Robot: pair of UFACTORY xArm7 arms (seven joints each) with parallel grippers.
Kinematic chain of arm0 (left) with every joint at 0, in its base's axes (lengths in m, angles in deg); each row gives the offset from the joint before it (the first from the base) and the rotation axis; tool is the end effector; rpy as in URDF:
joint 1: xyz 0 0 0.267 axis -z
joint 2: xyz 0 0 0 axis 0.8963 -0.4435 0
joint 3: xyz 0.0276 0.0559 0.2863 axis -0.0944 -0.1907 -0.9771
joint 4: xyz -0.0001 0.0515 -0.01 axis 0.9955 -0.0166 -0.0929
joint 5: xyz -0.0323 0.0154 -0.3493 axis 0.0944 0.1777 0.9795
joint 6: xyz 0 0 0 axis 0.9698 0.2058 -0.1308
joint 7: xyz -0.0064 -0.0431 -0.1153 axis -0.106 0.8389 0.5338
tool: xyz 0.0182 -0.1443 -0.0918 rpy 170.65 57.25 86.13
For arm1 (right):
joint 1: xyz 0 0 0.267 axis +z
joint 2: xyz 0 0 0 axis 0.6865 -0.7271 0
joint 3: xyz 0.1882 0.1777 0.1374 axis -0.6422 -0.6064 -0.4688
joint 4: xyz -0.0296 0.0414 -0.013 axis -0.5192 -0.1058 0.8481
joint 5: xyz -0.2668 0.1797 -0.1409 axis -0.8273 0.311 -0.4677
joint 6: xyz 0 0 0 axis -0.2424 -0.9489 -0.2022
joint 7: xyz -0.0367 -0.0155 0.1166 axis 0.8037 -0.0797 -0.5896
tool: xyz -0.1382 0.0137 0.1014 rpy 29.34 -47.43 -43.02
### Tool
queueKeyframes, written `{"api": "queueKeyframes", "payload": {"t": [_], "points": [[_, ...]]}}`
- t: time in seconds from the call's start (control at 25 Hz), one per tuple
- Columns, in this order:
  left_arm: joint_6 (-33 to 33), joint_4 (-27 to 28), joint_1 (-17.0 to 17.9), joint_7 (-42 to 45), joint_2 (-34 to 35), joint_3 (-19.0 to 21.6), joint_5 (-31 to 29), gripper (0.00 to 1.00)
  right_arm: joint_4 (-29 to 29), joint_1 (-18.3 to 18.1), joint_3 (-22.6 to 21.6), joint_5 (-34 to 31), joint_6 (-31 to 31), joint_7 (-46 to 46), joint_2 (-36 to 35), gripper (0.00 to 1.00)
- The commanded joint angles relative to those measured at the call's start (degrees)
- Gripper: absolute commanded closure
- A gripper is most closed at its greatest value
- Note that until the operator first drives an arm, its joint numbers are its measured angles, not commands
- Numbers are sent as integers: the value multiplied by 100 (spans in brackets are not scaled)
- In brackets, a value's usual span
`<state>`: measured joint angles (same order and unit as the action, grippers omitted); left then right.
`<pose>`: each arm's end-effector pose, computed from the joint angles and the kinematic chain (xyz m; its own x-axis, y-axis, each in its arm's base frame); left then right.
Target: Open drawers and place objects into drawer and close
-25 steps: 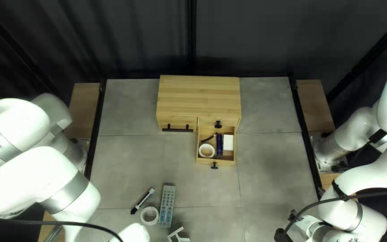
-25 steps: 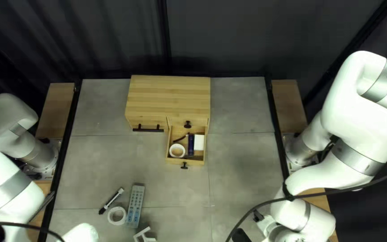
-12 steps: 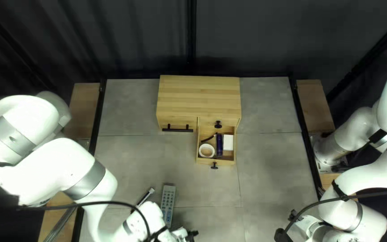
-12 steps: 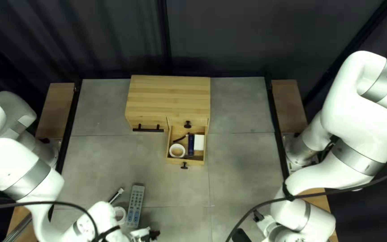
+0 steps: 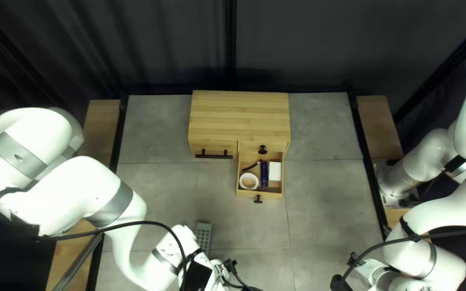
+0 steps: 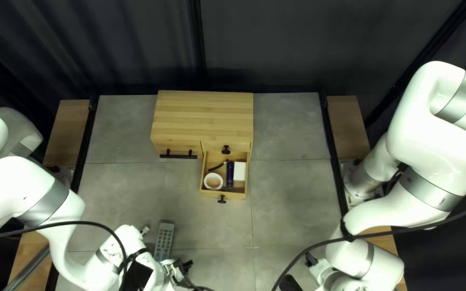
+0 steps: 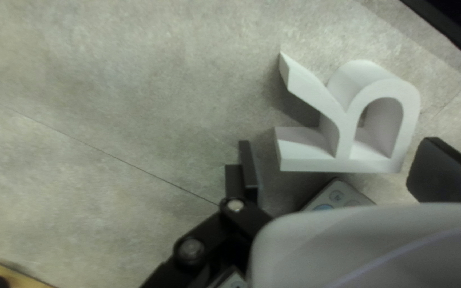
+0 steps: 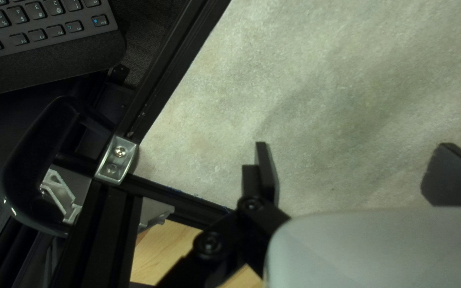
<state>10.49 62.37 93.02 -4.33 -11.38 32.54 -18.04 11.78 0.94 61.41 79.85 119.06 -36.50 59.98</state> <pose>0.4281 -0.3066 0.0335 0.5223 -0.8525 0.0236 -0.8523 -0.5227 -0.0179 0.2204 0.2995 0.0773 0.8201 0.5530 -0.1468 0.5713 -0.8055 0.1572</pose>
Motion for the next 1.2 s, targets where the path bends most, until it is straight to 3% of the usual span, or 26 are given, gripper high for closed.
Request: {"api": "queueKeyframes", "payload": {"t": [0.04,0.52,0.56,0.6,0.64,0.68,0.96,1.2], "points": [[38,-14,-5,41,-18,44,103,0,0,0,0,0,0,0,0,0],[198,29,55,105,-136,2,8,0,0,0,0,0,0,0,0,0],[195,32,64,117,-136,-5,-6,6,0,0,0,0,0,0,0,0],[196,30,83,150,-131,-21,-35,20,0,0,0,0,0,0,0,0],[195,29,99,175,-128,-32,-54,93,0,0,0,0,0,0,0,0],[192,30,113,198,-126,-41,-72,100,0,0,0,0,0,0,0,0],[-146,75,172,303,166,-81,-156,100,0,0,0,0,0,0,0,0],[-822,-171,157,514,964,-172,-232,100,0,0,0,0,0,0,0,0]]}}
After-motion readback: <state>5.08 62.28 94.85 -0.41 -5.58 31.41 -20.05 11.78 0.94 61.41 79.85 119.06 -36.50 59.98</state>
